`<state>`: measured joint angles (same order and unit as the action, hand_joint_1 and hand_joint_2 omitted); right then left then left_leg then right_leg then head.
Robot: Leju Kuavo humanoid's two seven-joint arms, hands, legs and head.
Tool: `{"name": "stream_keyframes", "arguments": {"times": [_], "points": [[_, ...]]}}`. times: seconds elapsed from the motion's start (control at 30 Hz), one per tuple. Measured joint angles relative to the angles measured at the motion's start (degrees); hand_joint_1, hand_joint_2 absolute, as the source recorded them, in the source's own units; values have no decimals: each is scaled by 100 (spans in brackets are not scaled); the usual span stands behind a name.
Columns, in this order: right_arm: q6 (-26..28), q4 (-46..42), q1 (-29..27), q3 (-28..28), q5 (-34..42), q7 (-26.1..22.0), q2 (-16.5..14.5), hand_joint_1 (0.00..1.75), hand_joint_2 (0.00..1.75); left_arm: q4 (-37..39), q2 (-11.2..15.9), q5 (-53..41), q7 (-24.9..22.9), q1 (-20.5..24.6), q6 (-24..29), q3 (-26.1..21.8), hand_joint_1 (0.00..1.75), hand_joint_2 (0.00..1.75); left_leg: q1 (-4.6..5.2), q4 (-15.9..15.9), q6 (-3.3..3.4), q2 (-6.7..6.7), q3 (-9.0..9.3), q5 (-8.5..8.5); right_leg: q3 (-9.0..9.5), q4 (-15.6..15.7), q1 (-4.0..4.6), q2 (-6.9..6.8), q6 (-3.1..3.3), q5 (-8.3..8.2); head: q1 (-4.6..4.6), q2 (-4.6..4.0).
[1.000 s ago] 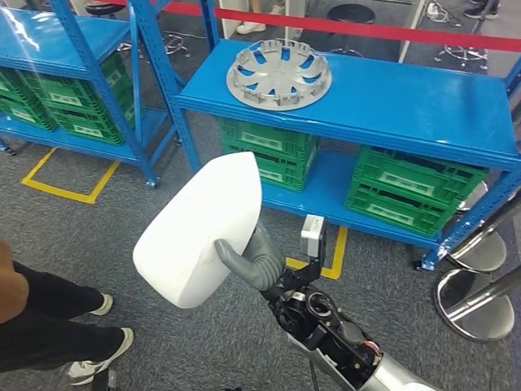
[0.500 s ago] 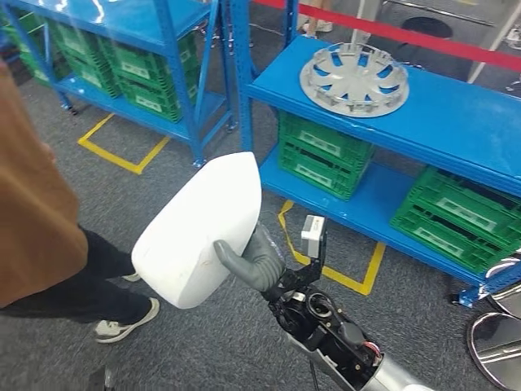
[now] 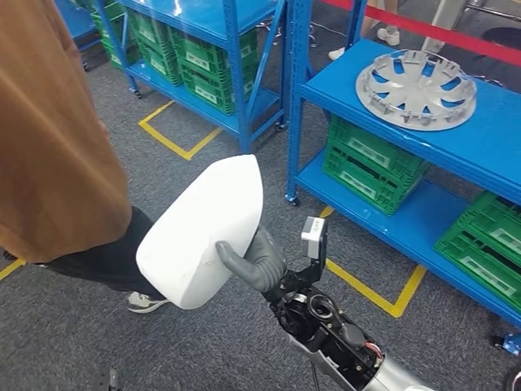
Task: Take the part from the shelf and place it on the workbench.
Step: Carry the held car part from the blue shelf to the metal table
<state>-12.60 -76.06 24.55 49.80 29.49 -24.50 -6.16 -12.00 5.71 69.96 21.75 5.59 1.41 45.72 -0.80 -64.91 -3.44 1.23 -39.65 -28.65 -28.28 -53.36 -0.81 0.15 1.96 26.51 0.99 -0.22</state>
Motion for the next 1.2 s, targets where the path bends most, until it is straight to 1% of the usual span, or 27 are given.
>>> {"name": "stream_keyframes", "arguments": {"times": [0.03, 0.07, 0.1, 0.13, 0.2, 0.23, 0.27, 0.33, 0.37, 0.43, 0.5, 0.53, 0.57, 0.6, 0.63, 0.7, 0.73, 0.8, 0.87, 0.9, 0.97, 1.03, 1.07, 1.1, 1.13, 1.17, 1.2], "points": [[-6, 1, -10, 0, -9, 13, 2, 173, 175, 0, -1, 2, -5, 13, 0, 0, 0, 175, -12, -375, -22, -52, -188, -132, -7, 0, 7, -97, 0, 2, 19, 0], [-14, 2, -19, 2, -12, 24, 4, 173, 175, 0, -2, 5, -7, 14, -1, 0, 0, 175, -21, -570, -35, -75, -283, -163, -11, -1, 10, -189, -2, 4, 38, 0], [-22, 2, -20, 4, -14, 29, 4, 173, 175, 0, -2, 10, -6, 6, -1, 0, 0, 175, -27, -522, -40, -93, -248, -85, -12, -1, 10, -272, -5, 8, 61, 0], [-31, 2, -16, 7, -13, 31, 4, 173, 175, 0, 0, 15, -3, -1, -1, 0, 0, 175, -30, -228, -37, -136, -81, 78, -8, -1, 10, -347, -12, 14, 86, 0], [-46, 2, -4, 7, -9, 30, 4, 173, 175, 0, 9, 28, 14, -4, -2, 0, 0, 175, -7, 665, -5, -388, 426, 412, 6, -10, 33, -475, -50, 40, 147, 0], [-56, 2, 5, 8, -4, 33, 4, 173, 175, 0, 13, 39, 27, 3, -2, 0, 0, 175, 11, 992, 35, -489, 606, 505, 13, -15, 54, -532, -79, 57, 166, 0], [-75, 2, 13, 9, 0, 38, 4, 173, 175, 0, 15, 51, 38, 8, -3, 0, 0, 175, 29, 1169, 77, -547, 698, 536, 23, -21, 73, -588, -110, 76, 167, 0], [-149, 2, 32, 18, 6, 72, 2, 173, 175, 0, 16, 79, 48, -2, -3, 0, 0, 175, 43, 1212, 167, -434, 704, 537, 54, -21, 87, -703, -171, 109, 140, 0], [-214, 3, 43, 25, 6, 99, 0, 173, 175, 0, 14, 88, 47, -16, -3, 0, 0, 175, 36, 1221, 199, -370, 707, 540, 53, -54, 74, -673, -205, 154, 121, 0], [-394, 4, 74, 45, 10, 156, -2, 173, 175, 0, 12, 95, 45, -29, -3, 0, 0, 175, 12, 1241, 276, -243, 721, 559, -89, -422, 49, -407, -251, 408, 78, 0], [-601, 15, 89, 79, 0, 198, 1, 173, 175, 0, 12, 89, 44, -23, -4, 0, 0, 175, 19, 1242, 326, -112, 717, 566, -455, -1248, 40, -110, -260, 815, 7, 0], [-702, 25, 90, 107, -39, 216, 3, 173, 175, 0, 13, 86, 44, -20, -5, 1, 0, 175, 30, 1240, 334, -31, 716, 567, -641, -1641, 42, -59, -257, 951, -26, 0], [-795, 34, 90, 142, -103, 230, 4, 173, 175, 0, 14, 84, 43, -22, -7, 1, 0, 175, 41, 1238, 337, 55, 717, 567, -755, -1865, 43, -37, -249, 983, -49, 0], [-875, 40, 92, 185, -181, 241, 4, 173, 175, 0, 14, 83, 43, -25, -7, 2, 0, 175, 48, 1235, 337, 145, 723, 567, -767, -1858, 43, -23, -233, 895, -67, 0], [-942, 43, 96, 229, -260, 248, 3, 173, 175, 0, 14, 83, 42, -28, -8, 2, 0, 175, 53, 1231, 337, 235, 733, 567, -663, -1595, 44, 7, -209, 694, -82, 0], [-1040, 42, 112, 294, -364, 261, 2, 173, 175, 0, 8, 83, 42, -27, -10, 2, 0, 175, 52, 1222, 333, 386, 746, 565, -338, -815, 43, 188, -152, 250, -117, 0], [-1088, 42, 122, 317, -396, 267, 2, 173, 175, 0, 2, 83, 42, -21, -12, 2, 0, 175, 60, 1210, 325, 446, 741, 565, -208, -497, 38, 327, -126, 113, -129, 0], [-1207, 42, 148, 367, -425, 277, 1, 173, 175, 0, -8, 84, 39, -16, -14, 2, 0, 175, 56, 1190, 288, 555, 697, 576, -94, -191, 33, 487, -112, 64, -146, 0], [-1332, 40, 169, 438, -423, 285, -16, 173, 175, 1, 0, 86, 36, -35, -13, 2, 0, 175, 43, 1196, 212, 691, 648, 609, -35, -110, 36, 406, -99, 77, -151, 0], [-1374, 39, 176, 469, -420, 289, -31, 173, 175, 2, 4, 88, 35, -52, -13, 2, 0, 175, 39, 1177, 180, 672, 624, 604, -8, -85, 29, 335, -78, 54, -147, 0], [-1427, 34, 196, 513, -415, 286, -65, 173, 175, 4, 9, 91, 35, -59, -12, 2, 0, 175, 50, 882, 126, 387, 462, 428, 33, -19, 1, 174, -28, 6, -86, 0], [-1479, 33, 212, 557, -423, 279, -81, 173, 175, 4, 4, 92, 35, -35, -13, 2, 0, 175, 26, 132, 70, 38, 74, 59, 36, 0, 12, -10, 0, 0, -2, 0], [-1508, 35, 215, 585, -429, 275, -81, 173, 175, 4, 3, 93, 35, -26, -13, 2, 0, 175, 2, -257, 37, -29, -128, -86, 33, -1, 19, -107, 6, 8, 25, 0], [-1532, 37, 216, 614, -435, 270, -82, 173, 175, 4, 1, 94, 35, -27, -13, 2, 0, 175, -22, -493, 8, -59, -252, -137, 34, -1, 22, -197, 6, 18, 42, 0], [-1549, 39, 219, 642, -438, 265, -83, 173, 175, 4, 1, 95, 35, -32, -13, 2, 0, 175, -47, -502, -16, -81, -258, -80, 37, -2, 22, -281, -1, 29, 62, 0], [-1559, 39, 223, 667, -443, 261, -84, 173, 175, 4, 1, 96, 35, -36, -12, 2, 0, 175, -67, -253, -34, -116, -126, 76, 47, -3, 20, -358, -16, 43, 87, 0], [-1566, 38, 231, 687, -447, 258, -85, 173, 175, 4, 3, 98, 35, -38, -12, 2, 0, 175, -80, 171, -48, -217, 108, 277, 64, -7, 19, -427, -41, 63, 111, 0]]}}
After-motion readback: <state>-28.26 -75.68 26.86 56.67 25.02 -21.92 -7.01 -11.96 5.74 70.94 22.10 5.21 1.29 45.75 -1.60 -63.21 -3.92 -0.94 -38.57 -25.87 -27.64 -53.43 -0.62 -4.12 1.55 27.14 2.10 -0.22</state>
